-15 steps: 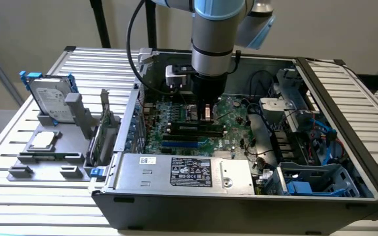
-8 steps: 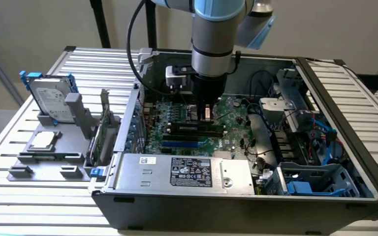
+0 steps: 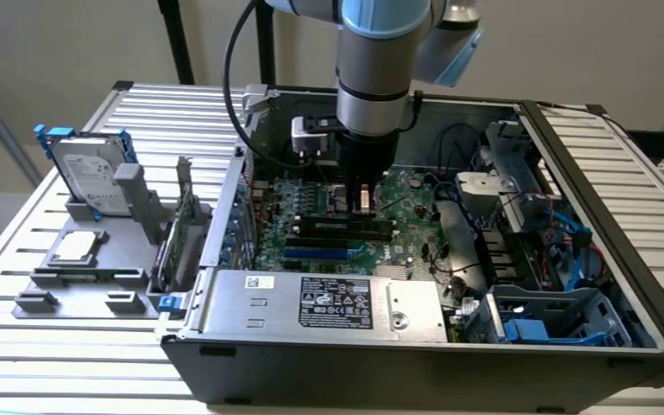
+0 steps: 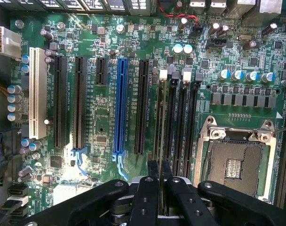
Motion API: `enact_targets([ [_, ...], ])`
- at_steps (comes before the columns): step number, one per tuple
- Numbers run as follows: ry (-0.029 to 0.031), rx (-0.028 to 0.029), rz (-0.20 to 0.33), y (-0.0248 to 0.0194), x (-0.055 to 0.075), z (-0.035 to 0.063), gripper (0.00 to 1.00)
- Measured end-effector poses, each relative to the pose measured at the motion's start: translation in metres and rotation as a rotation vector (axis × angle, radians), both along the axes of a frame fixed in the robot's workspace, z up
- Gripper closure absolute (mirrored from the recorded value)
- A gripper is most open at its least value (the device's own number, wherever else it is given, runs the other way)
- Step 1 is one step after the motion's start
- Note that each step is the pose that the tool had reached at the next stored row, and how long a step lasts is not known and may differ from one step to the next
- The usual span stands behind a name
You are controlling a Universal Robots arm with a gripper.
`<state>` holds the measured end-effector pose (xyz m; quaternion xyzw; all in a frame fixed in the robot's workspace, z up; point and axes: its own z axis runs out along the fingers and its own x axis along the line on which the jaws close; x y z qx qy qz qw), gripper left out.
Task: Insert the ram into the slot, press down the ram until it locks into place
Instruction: 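Insert the ram into the slot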
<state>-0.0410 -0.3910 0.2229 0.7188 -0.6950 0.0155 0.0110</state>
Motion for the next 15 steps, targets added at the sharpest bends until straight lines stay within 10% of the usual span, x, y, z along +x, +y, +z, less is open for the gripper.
enact_targets([
  [15,-0.0001,0.0,0.0,0.0002,0.0005,-0.0021,0.79],
])
